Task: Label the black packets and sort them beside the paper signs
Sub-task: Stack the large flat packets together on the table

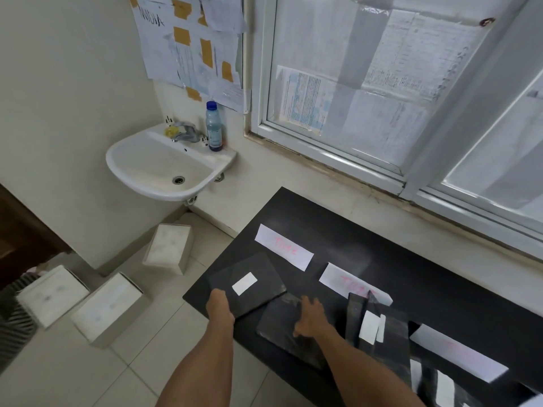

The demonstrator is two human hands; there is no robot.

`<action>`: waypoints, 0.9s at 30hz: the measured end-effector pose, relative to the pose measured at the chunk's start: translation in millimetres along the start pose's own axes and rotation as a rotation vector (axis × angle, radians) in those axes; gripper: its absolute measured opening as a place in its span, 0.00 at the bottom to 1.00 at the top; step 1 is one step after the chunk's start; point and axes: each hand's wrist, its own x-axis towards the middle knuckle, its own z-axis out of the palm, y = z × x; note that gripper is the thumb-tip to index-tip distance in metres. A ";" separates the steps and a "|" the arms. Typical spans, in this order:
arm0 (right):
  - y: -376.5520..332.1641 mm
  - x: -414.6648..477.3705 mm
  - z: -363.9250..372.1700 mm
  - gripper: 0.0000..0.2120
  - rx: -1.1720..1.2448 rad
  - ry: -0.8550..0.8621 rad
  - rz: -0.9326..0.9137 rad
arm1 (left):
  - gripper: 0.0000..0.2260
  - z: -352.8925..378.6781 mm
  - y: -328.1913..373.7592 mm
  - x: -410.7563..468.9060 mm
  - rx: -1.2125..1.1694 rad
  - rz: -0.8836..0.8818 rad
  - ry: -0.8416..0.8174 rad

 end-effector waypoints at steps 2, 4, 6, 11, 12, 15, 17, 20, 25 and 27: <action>8.6 2.9 0.0 0.53 -0.019 -0.052 0.022 | 0.17 1.0 -0.1 1.7 0.049 -0.013 -0.006; 14.5 3.3 0.2 0.54 -0.029 -0.086 0.039 | 0.17 1.4 0.1 1.0 0.096 -0.012 0.012; 18.4 2.9 1.4 0.55 -0.039 -0.089 0.038 | 0.17 2.9 -1.6 0.2 0.150 0.006 0.047; 21.2 -1.4 1.4 0.53 -0.023 -0.037 0.036 | 0.19 1.1 -15.5 -5.1 0.467 -0.087 0.082; 21.4 -2.1 1.5 0.53 0.002 -0.039 0.037 | 0.21 0.8 -19.6 -9.0 0.535 -0.101 0.085; 21.6 -5.3 3.5 0.49 0.071 -0.029 0.052 | 0.19 3.8 -35.4 -29.2 0.596 -0.213 0.038; 20.4 -7.9 5.8 0.45 0.093 -0.017 0.054 | 0.15 6.6 -46.5 -40.9 0.591 -0.307 -0.003; 19.0 -13.2 9.1 0.43 0.144 -0.013 0.057 | 0.18 8.7 -55.5 -48.5 0.558 -0.388 -0.072; 22.9 -19.2 12.7 0.41 0.272 -0.037 0.088 | 0.15 9.5 -62.8 -47.0 0.595 -0.354 -0.070; 24.4 -21.3 13.2 0.37 0.313 -0.053 0.128 | 0.10 6.1 -66.8 -40.5 0.551 -0.282 -0.020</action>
